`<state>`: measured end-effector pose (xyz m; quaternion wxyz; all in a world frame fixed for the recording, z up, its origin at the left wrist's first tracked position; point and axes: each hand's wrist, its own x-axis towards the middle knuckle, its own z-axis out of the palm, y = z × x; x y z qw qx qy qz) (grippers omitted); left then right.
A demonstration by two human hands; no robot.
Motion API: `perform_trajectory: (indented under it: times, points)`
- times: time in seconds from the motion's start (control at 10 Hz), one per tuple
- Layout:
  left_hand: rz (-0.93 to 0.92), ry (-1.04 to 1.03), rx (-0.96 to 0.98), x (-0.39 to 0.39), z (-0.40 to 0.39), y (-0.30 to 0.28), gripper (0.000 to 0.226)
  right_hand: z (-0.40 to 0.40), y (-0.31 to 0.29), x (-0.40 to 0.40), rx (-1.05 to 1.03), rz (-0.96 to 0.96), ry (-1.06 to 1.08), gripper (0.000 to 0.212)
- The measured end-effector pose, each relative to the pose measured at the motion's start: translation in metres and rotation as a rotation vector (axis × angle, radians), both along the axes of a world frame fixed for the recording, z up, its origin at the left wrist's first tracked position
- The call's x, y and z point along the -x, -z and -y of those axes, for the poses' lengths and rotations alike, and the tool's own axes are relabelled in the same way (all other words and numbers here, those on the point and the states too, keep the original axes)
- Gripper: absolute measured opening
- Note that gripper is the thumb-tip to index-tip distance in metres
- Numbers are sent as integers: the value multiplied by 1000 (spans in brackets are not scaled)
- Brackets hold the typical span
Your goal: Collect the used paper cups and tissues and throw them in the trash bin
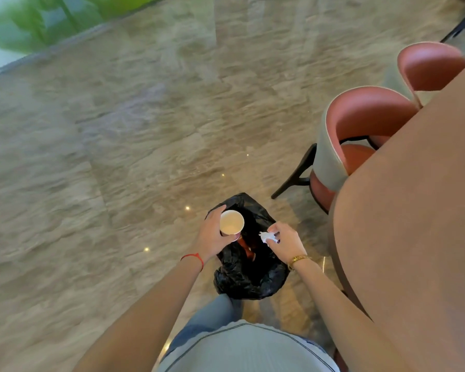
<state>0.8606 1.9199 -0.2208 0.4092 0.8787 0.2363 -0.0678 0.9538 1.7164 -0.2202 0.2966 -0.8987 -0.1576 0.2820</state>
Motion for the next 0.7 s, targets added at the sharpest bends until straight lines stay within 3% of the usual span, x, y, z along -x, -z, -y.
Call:
perform_trajectory:
  times: [0.2, 0.5, 0.7]
  points:
    - [-30, 22, 22, 1, -23, 6, 78, -8, 1, -7, -2, 36, 22, 23]
    - [72, 56, -132, 42, -35, -36, 49, 4, -29, -1, -68, 185, -46, 38]
    - [146, -1, -222, 79, -19, -62, 43, 27, -49, 19, -126, 302, -81, 42]
